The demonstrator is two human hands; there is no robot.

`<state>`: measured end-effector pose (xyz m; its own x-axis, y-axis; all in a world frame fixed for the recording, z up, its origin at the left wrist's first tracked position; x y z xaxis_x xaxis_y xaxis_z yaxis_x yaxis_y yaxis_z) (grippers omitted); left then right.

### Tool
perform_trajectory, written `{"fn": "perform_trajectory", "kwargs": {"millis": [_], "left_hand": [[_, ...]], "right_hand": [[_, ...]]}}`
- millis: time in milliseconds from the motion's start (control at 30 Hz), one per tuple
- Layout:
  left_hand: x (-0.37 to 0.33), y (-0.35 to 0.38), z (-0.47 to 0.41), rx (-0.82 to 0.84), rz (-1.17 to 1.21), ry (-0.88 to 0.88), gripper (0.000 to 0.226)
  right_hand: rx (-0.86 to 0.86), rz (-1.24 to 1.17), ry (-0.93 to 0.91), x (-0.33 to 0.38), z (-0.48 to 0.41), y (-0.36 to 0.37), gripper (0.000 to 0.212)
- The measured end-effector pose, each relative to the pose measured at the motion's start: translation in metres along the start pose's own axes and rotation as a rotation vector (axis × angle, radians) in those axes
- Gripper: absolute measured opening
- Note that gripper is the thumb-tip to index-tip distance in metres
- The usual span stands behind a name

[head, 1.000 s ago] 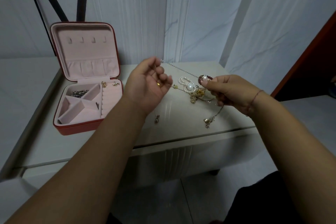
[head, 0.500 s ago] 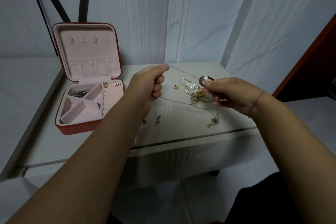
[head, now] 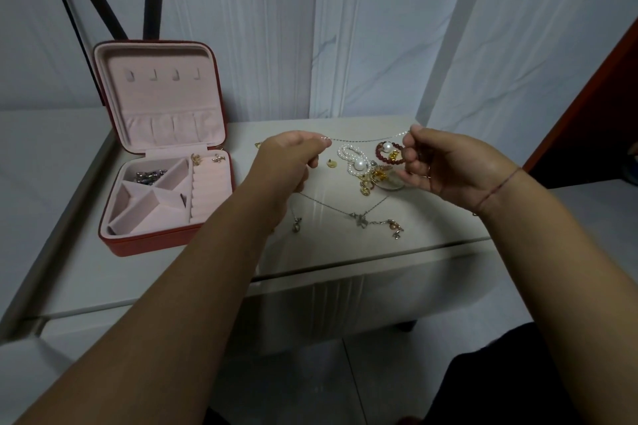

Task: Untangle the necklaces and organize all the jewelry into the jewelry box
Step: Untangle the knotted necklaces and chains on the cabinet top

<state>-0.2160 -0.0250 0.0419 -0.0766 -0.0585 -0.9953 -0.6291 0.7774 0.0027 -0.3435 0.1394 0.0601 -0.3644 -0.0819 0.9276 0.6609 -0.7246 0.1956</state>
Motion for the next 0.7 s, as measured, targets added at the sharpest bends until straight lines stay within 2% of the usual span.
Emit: {"fn": "perform_trajectory", "kwargs": {"millis": [200,300,533,700], "left_hand": [[-0.004,-0.003,-0.001,-0.056,-0.018,0.045,0.009],[-0.002,-0.002,-0.001,-0.053,-0.046,0.058,0.011],[0.013,0.008,0.0,0.017,-0.068,-0.02,0.01],[0.022,0.012,0.0,0.04,-0.081,-0.05,0.013]], "right_hand": [[-0.164,0.43,-0.178,0.003,0.001,-0.006,0.018],[-0.205,0.587,-0.209,-0.001,-0.003,-0.005,0.012],[-0.195,0.669,-0.12,-0.022,-0.017,-0.001,0.023],[-0.263,0.694,-0.01,-0.029,-0.024,-0.016,0.018]]}}
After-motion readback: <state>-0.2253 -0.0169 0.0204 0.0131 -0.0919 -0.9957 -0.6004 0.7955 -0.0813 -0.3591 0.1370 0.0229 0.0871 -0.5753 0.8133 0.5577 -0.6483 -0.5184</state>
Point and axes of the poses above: each hand's wrist, its own z-axis away from the middle knuckle, its own y-axis out of the palm, x = y × z, the point moved 5 cm from there along -z, towards the middle knuckle, and after that the axes turned 5 degrees about y, right-handed, at the moved point
